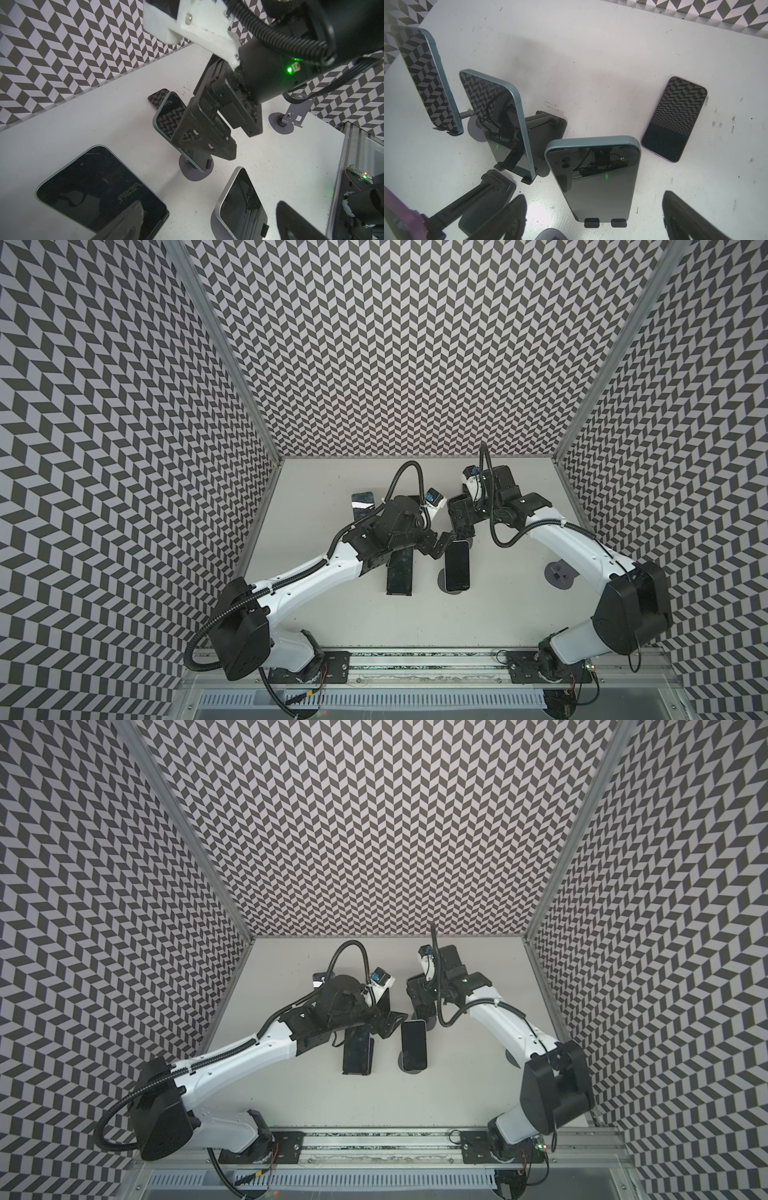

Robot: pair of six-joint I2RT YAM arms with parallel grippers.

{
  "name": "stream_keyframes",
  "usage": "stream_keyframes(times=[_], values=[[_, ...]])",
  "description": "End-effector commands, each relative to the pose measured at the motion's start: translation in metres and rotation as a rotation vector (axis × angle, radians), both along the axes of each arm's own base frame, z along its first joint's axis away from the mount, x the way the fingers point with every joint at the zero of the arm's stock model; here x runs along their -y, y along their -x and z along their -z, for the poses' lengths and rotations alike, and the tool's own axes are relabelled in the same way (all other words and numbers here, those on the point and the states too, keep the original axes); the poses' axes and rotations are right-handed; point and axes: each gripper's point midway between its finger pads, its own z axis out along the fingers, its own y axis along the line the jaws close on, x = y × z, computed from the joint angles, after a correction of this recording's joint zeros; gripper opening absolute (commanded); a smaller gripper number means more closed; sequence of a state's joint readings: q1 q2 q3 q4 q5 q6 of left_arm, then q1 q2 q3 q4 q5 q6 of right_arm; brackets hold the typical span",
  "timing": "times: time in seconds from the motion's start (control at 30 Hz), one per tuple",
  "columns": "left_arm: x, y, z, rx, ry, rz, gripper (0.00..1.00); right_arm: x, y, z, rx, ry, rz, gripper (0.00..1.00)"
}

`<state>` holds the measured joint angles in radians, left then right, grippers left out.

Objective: Remove the phone from the phone stand

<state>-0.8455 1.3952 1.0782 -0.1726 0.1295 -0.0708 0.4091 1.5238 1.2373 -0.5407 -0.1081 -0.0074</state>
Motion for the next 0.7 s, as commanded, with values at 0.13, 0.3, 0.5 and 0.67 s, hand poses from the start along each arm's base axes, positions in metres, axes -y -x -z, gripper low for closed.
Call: stream_keyframes(times=[0.13,0.3,0.5,0.67], values=[[0.008,0.005,-0.004,0.034,0.002,0.071,0.99,-0.001,-0.009,-0.004,0.031,0.016,-0.017,0.98],[0.011,0.004,-0.003,0.044,-0.003,0.079,0.99,-0.001,-0.009,-0.001,0.022,0.02,-0.017,0.98],[0.018,0.001,-0.005,0.055,-0.007,0.086,0.99,-0.001,-0.01,-0.002,0.027,0.02,-0.015,0.98],[0.023,0.001,-0.005,0.055,-0.019,0.088,0.99,0.001,-0.009,-0.001,0.025,0.027,-0.012,0.98]])
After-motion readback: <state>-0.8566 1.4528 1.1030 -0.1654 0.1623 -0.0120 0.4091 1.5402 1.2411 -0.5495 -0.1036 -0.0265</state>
